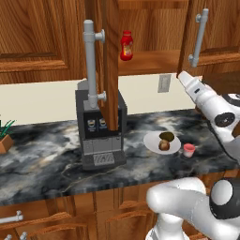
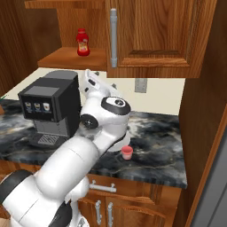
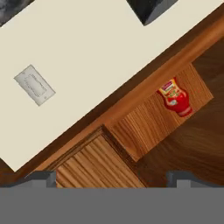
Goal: Pick the avocado and bread from the counter and place them on the plate. Then pick the jam from the cabinet and place it next to the plate. Lastly close the cabinet door.
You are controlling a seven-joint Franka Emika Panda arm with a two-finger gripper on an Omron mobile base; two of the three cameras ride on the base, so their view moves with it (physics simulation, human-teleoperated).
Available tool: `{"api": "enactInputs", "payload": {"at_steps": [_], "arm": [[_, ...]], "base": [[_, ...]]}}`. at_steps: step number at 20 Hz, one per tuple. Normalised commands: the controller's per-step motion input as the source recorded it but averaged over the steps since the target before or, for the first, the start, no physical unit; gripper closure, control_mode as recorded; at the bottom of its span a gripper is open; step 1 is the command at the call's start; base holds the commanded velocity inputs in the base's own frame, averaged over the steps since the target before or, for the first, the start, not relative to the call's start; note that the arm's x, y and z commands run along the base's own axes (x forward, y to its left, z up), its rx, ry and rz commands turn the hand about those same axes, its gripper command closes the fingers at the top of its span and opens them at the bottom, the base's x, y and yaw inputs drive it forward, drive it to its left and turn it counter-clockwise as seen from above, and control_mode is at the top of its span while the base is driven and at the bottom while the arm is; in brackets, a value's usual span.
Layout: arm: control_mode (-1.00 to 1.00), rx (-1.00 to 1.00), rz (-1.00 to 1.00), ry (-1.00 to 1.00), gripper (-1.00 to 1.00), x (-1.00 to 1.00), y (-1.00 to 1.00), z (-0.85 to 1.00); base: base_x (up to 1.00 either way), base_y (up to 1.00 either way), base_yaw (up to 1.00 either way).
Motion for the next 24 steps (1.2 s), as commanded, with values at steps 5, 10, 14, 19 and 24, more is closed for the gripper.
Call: {"api": "enactInputs", "payload": {"at_steps": [5,10,14,19,24], "arm": [[-1.0,-0.25,-0.06,0.15,-1.0,-0.61,0.72,0.11],[-1.0,-0.19,-0.04,0.14,-1.0,-0.96,0.41,0.26],[-1.0,-0.1,-0.06,0.23,-1.0,-0.96,0.02,0.3],[-1.0,-0.05,-0.03,0.19,-1.0,-0.96,0.03,0.42],[-1.0,-0.01,0.07,0.18,-1.0,-0.79,0.16,0.68]], "base": [[0.0,0.0,0.0],[0.0,0.0,0.0],[0.0,0.0,0.0],[0.0,0.0,0.0],[0.0,0.0,0.0]]}}
